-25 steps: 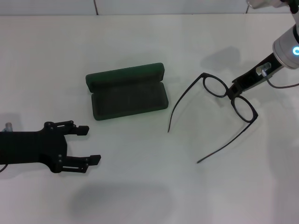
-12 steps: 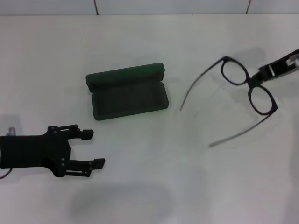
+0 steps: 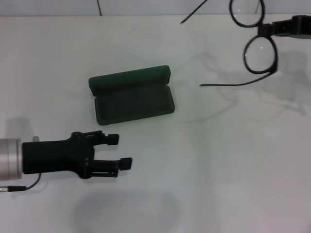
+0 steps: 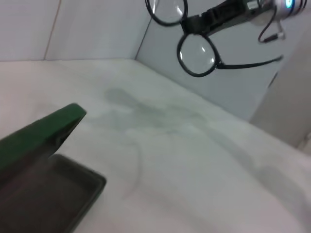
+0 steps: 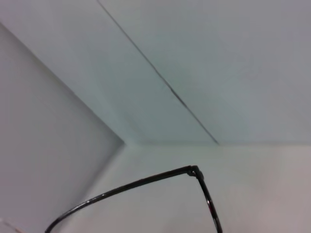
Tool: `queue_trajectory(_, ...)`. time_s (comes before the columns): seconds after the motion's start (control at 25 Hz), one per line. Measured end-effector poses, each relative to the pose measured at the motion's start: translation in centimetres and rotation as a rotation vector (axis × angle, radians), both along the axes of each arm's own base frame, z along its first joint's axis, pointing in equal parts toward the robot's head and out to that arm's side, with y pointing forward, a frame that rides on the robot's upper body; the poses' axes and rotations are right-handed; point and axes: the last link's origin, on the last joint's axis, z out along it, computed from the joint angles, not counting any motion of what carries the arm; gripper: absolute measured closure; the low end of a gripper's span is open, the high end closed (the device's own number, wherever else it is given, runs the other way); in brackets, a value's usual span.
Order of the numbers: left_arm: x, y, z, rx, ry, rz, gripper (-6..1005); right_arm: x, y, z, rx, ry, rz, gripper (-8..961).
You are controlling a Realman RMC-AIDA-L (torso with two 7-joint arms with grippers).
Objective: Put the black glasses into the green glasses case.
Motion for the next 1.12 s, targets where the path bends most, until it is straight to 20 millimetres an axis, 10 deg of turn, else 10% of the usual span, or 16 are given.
queue_trajectory(0.44, 2.2, 1.1, -2.2, -0.081, -0.130, 0.010, 282, -0.7, -0.9, -8.5, 0.023, 0.298, -0.032, 897)
queue_trajectory(0.92, 4.0, 2.0, -2.8, -0.096, -0.211, -0.001, 525, -0.8, -1.7, -11.9, 0.055, 0.379, -0.061, 897)
queue_trajectory(1.12, 4.8, 2.5, -2.7, -0.083, -0.247, -0.012, 871, -0.7, -1.9, -12.6, 0.041, 0.349, -0.049, 898)
